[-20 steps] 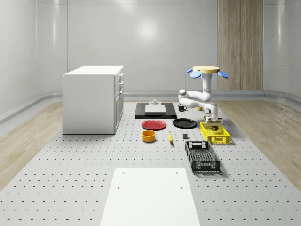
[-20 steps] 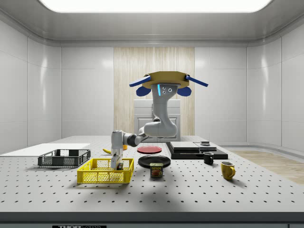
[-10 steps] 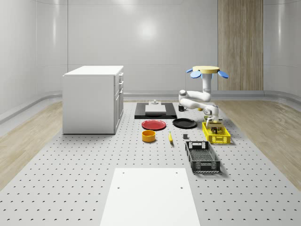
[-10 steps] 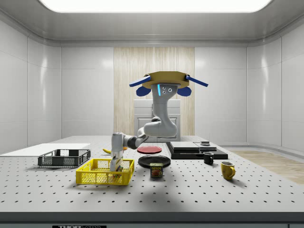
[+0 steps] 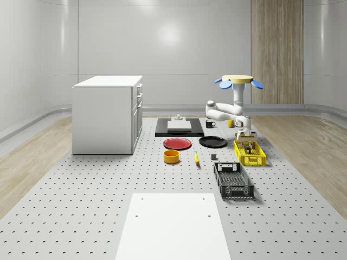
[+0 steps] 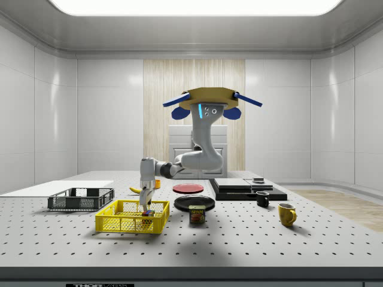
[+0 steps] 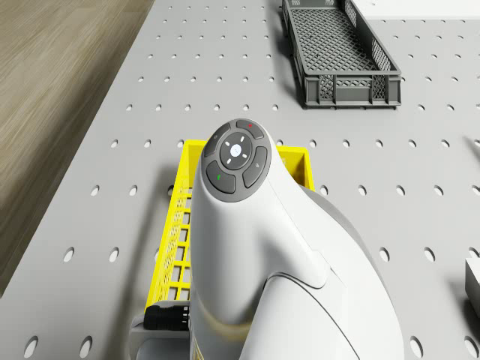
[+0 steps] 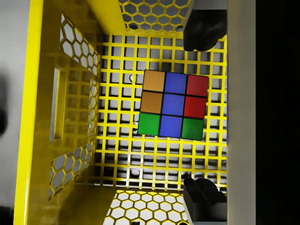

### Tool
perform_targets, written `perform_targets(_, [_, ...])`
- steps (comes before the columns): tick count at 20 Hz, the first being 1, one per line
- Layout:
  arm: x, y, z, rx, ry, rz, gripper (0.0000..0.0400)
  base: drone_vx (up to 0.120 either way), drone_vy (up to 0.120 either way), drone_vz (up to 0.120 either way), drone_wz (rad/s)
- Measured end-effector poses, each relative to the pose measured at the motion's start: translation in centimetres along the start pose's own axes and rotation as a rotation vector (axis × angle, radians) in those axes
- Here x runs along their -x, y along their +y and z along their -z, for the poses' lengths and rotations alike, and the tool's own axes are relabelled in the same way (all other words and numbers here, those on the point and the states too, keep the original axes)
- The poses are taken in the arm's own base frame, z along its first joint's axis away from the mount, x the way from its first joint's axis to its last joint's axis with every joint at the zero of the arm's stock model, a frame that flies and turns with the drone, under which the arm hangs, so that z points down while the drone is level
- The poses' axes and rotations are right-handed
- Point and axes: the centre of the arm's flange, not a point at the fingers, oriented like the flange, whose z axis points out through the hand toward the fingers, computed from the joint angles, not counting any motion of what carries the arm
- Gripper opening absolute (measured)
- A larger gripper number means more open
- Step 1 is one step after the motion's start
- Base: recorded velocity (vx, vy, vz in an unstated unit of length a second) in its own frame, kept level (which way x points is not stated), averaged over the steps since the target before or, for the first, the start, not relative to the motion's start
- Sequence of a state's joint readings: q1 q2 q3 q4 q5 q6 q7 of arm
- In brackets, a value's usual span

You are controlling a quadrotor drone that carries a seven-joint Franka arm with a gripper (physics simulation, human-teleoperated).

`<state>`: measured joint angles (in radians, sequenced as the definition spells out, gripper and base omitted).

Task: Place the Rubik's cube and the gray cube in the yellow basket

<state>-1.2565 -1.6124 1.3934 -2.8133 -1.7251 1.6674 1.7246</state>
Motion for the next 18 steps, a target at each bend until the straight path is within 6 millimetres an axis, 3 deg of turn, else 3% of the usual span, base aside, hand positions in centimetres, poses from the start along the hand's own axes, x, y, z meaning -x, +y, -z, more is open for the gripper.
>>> perform_targets(2, [-0.1,0.0,0.6,0.000,-0.001,0.002,0.0400,0.000,0.000,0.120,0.000])
perform_targets(5, [-0.1,0.1,1.3,0.000,-0.001,0.004,0.0400,0.000,-0.120,0.093,0.000])
perform_targets(18, [-0.2,0.1,2.0,0.000,-0.002,0.007,0.0400,0.000,-0.120,0.000,0.000])
